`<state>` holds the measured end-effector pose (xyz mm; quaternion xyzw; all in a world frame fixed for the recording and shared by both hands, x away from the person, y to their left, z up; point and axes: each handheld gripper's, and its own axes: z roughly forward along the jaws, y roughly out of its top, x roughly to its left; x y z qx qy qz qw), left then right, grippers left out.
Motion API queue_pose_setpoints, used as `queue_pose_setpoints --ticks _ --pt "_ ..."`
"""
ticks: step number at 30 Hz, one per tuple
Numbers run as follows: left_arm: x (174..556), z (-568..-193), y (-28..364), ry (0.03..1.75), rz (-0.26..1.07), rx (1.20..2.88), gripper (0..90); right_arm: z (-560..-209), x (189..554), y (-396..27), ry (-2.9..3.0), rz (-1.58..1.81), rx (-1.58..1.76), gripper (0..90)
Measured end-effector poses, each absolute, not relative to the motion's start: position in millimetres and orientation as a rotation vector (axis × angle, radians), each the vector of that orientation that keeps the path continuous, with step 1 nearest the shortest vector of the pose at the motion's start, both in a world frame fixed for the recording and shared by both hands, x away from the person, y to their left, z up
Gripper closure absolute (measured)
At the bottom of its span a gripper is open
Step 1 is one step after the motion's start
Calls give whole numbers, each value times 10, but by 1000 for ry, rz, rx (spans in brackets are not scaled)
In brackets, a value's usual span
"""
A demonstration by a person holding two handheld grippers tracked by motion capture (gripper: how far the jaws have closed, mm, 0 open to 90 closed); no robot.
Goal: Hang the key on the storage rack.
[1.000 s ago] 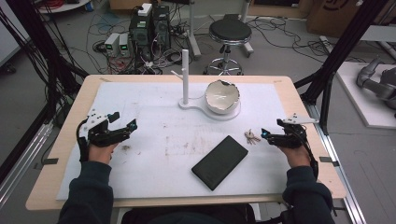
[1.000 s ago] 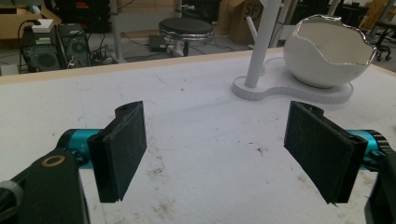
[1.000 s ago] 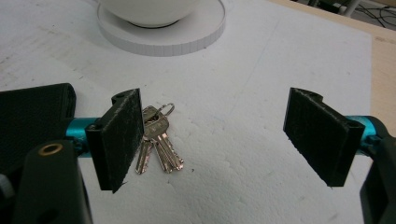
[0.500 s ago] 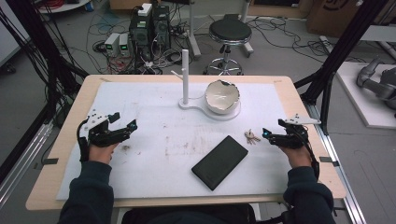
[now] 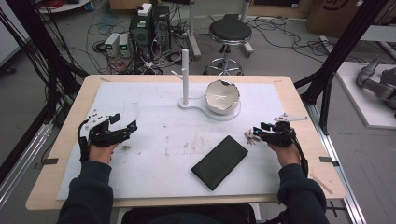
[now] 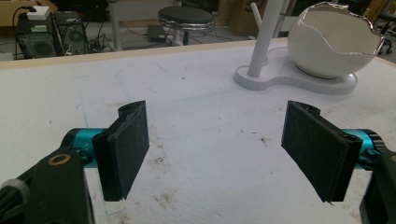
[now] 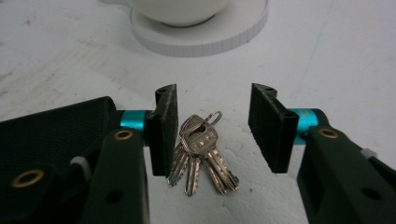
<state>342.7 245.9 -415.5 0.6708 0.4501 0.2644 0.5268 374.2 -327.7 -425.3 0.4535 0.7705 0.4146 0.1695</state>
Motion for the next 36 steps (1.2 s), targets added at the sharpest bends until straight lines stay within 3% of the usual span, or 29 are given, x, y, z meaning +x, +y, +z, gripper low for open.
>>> queue_pose_setpoints --ticks 14,16,36 --pt "3419 -4189 2451 1082 621 1625 244 -4468 3997 -3179 2265 1151 1416 708" --pt "3421 -4192 2454 1082 617 1628 245 -4442 4000 -3143 2288 1122 1390 889" --pt "3408 -4205 2462 1093 616 1629 251 -4115 3850 -3183 2159 1326 1265 900"
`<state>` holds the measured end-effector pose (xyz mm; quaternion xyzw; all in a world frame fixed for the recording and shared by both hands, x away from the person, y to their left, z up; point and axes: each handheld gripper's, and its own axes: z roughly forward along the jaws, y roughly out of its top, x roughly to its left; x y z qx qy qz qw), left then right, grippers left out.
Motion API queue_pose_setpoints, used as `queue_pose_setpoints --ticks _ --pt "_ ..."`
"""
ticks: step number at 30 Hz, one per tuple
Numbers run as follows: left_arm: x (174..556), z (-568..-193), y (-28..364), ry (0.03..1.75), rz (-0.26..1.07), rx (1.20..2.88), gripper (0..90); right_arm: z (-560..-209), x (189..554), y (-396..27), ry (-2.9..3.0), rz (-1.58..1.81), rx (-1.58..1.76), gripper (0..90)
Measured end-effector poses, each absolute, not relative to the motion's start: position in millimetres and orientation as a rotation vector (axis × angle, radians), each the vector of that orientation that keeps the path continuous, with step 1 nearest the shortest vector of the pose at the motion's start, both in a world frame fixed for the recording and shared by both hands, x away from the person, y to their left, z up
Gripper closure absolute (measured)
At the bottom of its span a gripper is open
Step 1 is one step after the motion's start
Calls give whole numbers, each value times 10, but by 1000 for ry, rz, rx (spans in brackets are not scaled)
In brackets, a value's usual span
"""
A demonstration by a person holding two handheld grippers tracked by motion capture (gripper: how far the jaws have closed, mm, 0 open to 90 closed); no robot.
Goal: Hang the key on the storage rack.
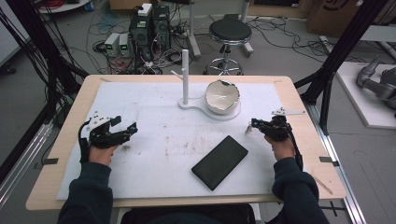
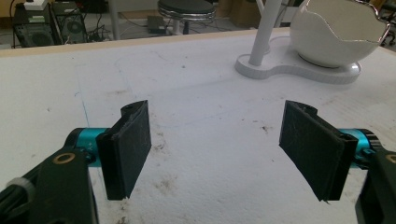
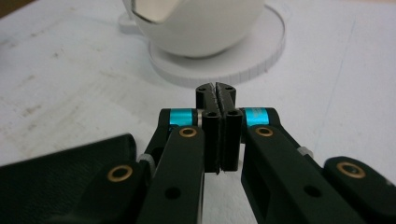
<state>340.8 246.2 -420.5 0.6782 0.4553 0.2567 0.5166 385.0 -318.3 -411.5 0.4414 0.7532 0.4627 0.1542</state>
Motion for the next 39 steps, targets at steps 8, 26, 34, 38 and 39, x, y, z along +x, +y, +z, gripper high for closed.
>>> queue_pose_setpoints --ticks 8,26,34,38,39 --pt "3412 -4214 2470 1097 616 1632 251 -3721 3875 -2770 2173 1400 1043 900" --pt "3396 -4223 2486 1079 612 1629 252 -3024 4349 -1819 2225 1473 786 900" --pt "3395 -4226 2496 1079 613 1628 252 -2929 4529 -1505 2236 1515 739 900" --pt "3394 -4226 2503 1081 614 1628 252 -2867 4574 -1353 2229 1544 701 900" --pt "3393 -4226 2504 1081 614 1628 252 -2856 4585 -1317 2231 1540 697 900"
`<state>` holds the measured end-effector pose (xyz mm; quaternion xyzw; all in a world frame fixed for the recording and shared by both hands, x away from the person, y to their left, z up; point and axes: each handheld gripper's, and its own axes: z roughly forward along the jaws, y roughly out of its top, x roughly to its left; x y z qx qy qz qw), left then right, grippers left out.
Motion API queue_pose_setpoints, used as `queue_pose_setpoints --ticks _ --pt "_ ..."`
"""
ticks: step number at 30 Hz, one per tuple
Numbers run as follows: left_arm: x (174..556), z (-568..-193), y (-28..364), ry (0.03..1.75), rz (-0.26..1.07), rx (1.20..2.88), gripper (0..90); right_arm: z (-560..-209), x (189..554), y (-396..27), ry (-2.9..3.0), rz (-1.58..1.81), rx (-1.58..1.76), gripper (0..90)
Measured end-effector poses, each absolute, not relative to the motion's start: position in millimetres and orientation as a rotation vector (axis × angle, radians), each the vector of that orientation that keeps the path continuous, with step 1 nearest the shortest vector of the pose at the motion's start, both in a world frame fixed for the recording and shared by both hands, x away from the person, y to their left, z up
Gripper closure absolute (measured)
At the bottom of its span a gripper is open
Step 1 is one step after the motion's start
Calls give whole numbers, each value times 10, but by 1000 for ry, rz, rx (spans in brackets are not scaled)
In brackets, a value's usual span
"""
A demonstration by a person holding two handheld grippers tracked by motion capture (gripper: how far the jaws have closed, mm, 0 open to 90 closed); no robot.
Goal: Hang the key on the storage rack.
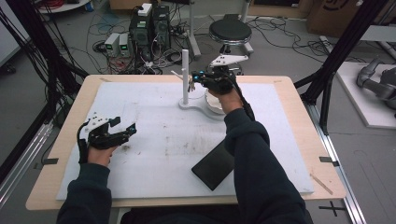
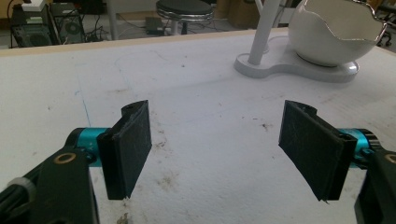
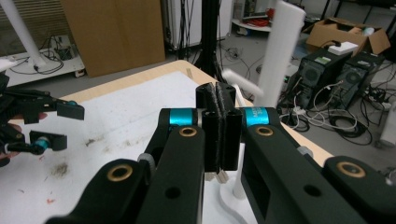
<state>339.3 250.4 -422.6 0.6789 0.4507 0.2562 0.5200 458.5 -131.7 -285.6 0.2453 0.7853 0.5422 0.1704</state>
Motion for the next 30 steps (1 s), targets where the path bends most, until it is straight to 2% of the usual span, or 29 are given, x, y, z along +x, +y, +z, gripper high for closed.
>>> queue_pose_setpoints --ticks 12,24,26,28,30 --pt "3385 -4228 2526 1085 613 1622 252 -2783 4830 -1056 2228 1517 747 900" --pt "3379 -4236 2555 1093 612 1618 252 -2866 4971 -1046 2235 1476 840 898" --pt "3377 -4234 2553 1088 615 1619 252 -2863 4950 -1038 2239 1454 827 879" --pt "3368 -4227 2555 1087 618 1616 252 -2852 4921 -1090 2215 1455 819 790" --pt "3363 -4225 2559 1085 618 1619 252 -2843 4913 -1123 2210 1459 827 766"
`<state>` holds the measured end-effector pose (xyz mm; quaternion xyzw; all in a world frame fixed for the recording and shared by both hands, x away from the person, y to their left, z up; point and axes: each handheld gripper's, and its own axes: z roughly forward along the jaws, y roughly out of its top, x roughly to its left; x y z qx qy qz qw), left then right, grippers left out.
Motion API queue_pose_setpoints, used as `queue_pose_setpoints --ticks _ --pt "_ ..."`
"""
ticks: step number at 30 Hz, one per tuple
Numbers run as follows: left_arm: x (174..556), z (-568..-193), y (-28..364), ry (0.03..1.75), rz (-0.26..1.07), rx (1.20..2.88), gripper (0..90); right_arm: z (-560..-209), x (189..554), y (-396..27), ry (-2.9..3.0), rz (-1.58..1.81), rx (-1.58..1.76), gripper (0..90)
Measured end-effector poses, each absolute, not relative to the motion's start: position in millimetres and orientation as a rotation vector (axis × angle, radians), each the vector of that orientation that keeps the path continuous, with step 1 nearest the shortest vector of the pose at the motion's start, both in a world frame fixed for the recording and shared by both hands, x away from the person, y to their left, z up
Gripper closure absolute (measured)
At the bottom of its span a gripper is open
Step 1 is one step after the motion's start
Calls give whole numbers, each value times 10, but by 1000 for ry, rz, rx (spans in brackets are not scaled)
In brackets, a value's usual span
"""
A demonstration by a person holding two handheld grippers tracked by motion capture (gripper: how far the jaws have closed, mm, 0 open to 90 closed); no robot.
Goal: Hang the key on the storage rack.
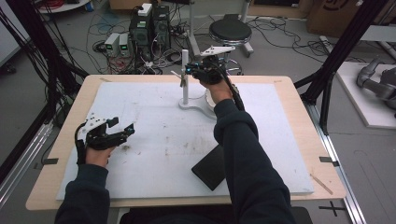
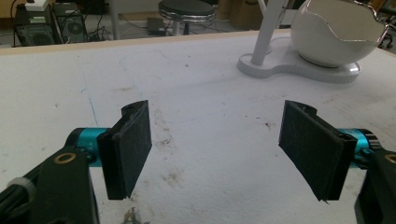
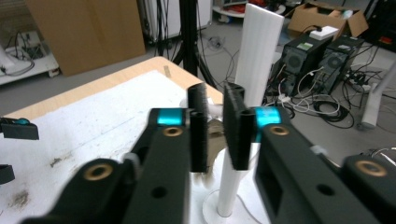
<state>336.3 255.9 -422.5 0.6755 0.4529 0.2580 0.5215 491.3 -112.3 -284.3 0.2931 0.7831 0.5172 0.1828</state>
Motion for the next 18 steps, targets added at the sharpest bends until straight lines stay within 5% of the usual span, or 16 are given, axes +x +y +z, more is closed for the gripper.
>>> queue_pose_setpoints --ticks 7,18 --pt "3360 -4229 2557 1080 618 1627 252 -2861 4722 -1553 2210 1326 829 410" --pt "3360 -4229 2536 1074 620 1631 252 -3217 4314 -2231 2213 1116 828 280"
